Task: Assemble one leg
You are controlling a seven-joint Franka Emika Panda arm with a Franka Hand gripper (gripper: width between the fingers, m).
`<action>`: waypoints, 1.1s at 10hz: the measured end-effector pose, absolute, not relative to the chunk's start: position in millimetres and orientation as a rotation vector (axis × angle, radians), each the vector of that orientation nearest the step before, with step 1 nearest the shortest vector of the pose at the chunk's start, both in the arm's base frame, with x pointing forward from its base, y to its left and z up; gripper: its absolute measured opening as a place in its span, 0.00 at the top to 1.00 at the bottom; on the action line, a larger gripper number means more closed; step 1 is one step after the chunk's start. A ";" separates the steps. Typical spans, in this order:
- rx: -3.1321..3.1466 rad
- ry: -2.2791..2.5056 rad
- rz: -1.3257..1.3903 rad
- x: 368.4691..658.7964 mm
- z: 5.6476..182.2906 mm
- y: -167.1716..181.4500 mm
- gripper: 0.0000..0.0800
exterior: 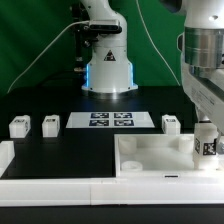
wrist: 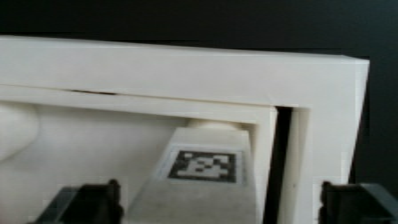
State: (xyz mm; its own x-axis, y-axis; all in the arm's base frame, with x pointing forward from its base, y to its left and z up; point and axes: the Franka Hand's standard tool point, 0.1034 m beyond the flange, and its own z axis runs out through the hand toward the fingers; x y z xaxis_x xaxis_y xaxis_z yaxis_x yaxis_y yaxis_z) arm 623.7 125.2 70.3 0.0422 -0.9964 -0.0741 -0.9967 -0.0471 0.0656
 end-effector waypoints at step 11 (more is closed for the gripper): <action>-3.028 0.592 0.131 622.7 67.5 122.3 0.19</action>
Offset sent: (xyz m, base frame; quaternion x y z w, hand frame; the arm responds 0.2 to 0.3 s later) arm -0.0020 -0.0041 -0.0036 -0.0027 0.0091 -0.3009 0.9536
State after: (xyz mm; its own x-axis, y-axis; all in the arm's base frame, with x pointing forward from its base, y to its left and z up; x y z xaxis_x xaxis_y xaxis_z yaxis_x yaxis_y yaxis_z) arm 622.7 122.3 67.5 0.9231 -0.3731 -0.0934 -0.3777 -0.9252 -0.0361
